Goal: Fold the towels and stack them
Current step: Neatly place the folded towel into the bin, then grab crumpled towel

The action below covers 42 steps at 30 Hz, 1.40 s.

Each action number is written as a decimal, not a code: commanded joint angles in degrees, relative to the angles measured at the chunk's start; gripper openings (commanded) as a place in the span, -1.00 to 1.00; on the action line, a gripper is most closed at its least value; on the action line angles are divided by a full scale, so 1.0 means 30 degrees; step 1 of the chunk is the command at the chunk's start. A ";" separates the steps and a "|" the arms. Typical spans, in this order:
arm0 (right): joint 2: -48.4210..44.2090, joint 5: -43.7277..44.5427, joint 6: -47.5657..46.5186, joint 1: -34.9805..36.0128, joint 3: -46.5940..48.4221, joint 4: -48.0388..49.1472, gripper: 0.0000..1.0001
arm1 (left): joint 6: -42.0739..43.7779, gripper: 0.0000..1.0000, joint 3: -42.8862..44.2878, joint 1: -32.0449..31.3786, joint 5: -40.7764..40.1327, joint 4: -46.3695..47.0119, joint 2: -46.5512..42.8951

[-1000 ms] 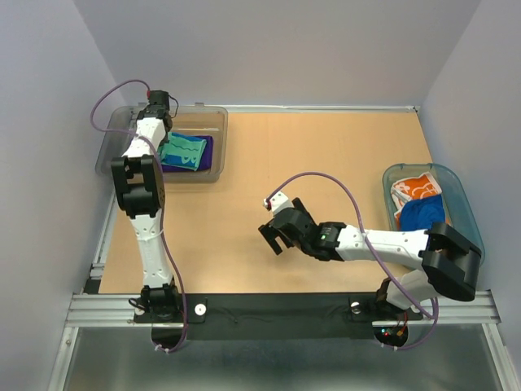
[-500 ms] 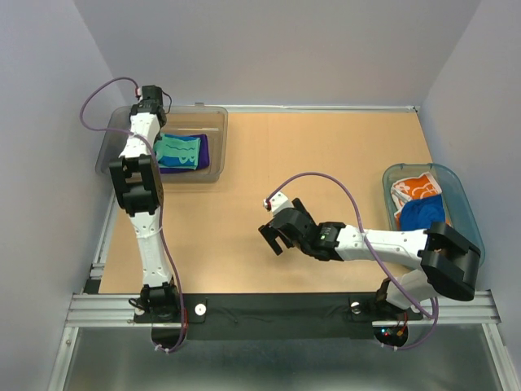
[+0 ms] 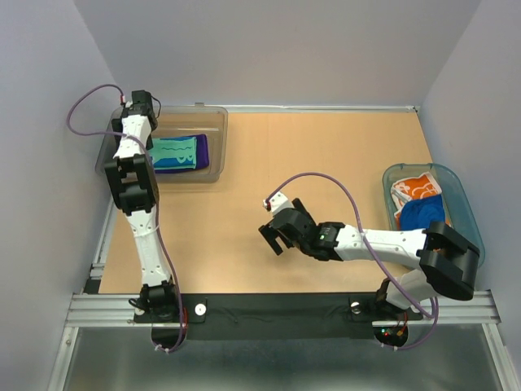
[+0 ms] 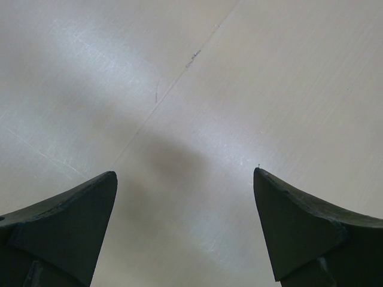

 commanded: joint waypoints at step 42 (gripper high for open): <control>-0.1594 -0.0835 0.8874 -2.9564 -0.2301 -0.2613 0.35 | -0.2708 0.97 -2.7542 -1.0410 1.3088 1.3816 -2.8004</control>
